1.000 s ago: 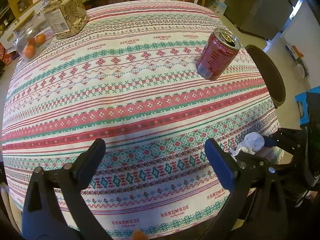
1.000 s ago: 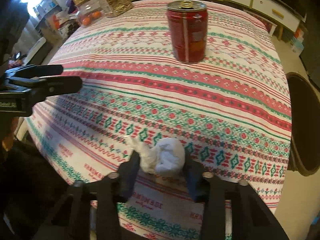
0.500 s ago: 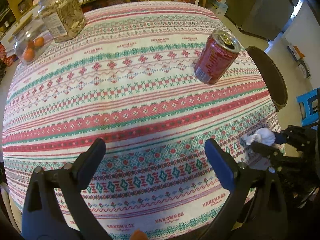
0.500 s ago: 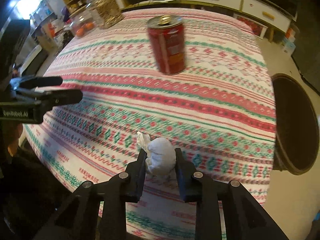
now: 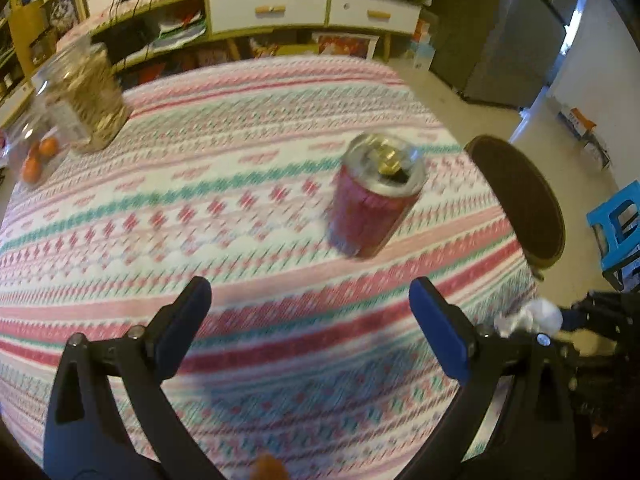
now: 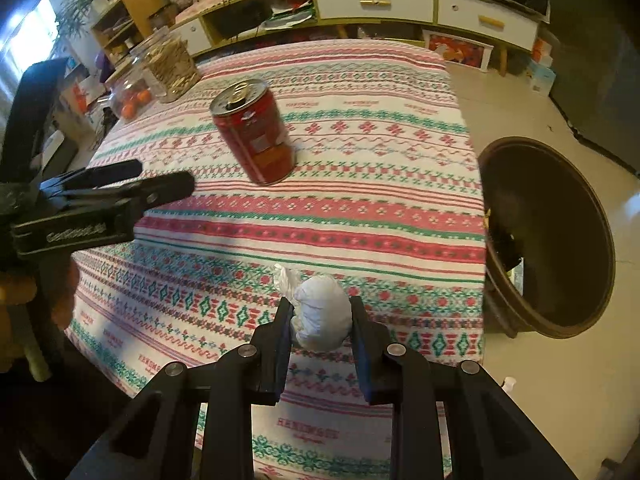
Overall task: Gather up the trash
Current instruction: 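Grasp the red soda can from above with the left tool, then carry the soda can with the left tool while the right tool carries the tissue over the bin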
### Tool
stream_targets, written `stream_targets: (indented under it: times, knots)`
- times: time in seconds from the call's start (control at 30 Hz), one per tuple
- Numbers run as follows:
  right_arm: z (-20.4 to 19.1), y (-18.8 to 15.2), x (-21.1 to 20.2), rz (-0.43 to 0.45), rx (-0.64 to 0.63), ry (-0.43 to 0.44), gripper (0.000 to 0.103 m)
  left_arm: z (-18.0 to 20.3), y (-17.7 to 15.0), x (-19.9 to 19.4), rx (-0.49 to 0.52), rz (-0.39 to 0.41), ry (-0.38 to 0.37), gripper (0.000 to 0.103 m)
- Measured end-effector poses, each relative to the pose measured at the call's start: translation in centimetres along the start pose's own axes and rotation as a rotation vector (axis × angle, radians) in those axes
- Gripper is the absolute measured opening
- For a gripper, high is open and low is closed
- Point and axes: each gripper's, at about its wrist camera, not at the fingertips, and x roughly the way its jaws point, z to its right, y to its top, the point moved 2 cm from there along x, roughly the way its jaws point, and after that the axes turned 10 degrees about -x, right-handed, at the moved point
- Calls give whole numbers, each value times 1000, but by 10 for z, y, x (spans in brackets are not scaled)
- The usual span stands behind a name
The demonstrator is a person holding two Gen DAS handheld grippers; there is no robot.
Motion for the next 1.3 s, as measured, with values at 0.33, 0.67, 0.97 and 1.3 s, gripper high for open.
stream_targets:
  times: [0.33,0.67,0.97,1.3]
  knots:
    - [30,-10,-10,7,63,-21,28,21,14,27,-50,49,-61,76]
    - [56,-12,-20,28,119,-33,28,31,26,38,-31,107,-80,76]
    - [53,-9,-20,33,111,-22,28,33,36,43,-33,110,-93,55]
    - [70,-2,-26,55,126,-47,28,33,37,30,-55,107,-104,55]
